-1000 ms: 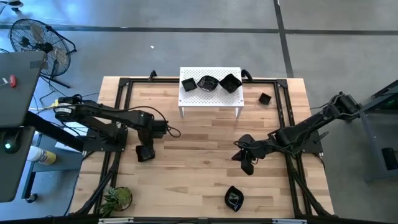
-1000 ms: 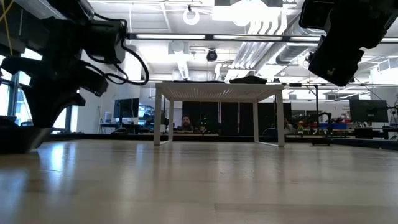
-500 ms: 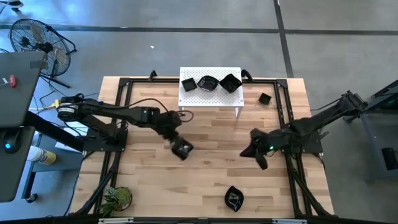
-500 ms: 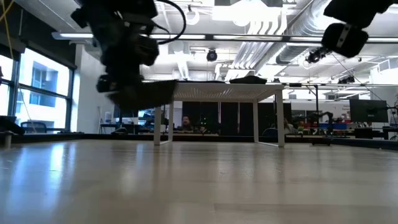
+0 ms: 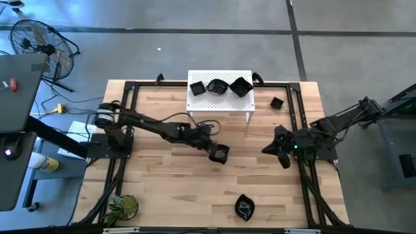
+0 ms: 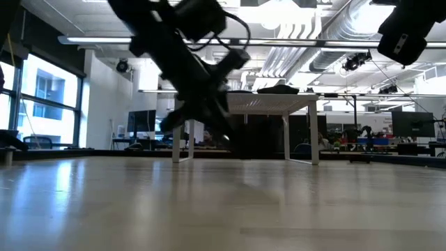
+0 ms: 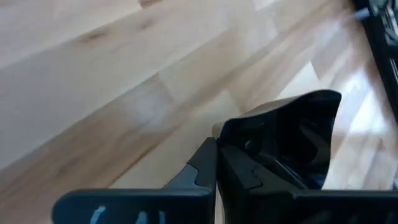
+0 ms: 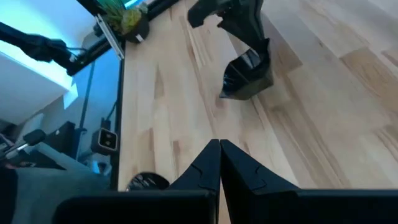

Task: Pick & Place Mini shaped plates
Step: Stack the black distorted square plate on top of the black distorted square plate on the shelf

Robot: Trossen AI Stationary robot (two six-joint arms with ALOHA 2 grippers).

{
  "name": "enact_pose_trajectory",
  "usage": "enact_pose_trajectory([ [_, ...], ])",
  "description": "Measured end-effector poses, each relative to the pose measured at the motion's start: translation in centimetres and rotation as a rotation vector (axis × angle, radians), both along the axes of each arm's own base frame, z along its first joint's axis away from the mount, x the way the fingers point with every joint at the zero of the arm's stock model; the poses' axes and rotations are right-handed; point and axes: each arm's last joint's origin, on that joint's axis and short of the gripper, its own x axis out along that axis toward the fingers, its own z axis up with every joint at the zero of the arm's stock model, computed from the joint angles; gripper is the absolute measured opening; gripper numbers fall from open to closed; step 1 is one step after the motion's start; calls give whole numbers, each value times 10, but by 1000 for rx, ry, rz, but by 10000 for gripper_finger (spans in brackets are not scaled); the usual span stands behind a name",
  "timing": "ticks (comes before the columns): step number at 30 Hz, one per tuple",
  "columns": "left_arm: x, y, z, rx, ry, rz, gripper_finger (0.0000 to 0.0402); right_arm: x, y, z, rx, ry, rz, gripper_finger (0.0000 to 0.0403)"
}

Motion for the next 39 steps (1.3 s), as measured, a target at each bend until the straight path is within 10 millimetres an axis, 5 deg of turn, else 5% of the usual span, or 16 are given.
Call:
enact_pose_trajectory([
  [10,38,1,-12,39,3,18,5,-2,-1,-3,-58,28,33,3],
  [20,47,8,12,100,-2,-47,85,-2,-3,-4,-74,32,-29,7],
  [23,42,8,36,170,14,-107,82,-1,-4,-4,-80,28,-87,17],
  [29,15,-8,73,363,13,-132,8,14,-7,-14,-88,98,-172,33],
  [39,-47,-10,75,428,-271,-106,4,66,-19,-51,-144,265,-188,87],
])
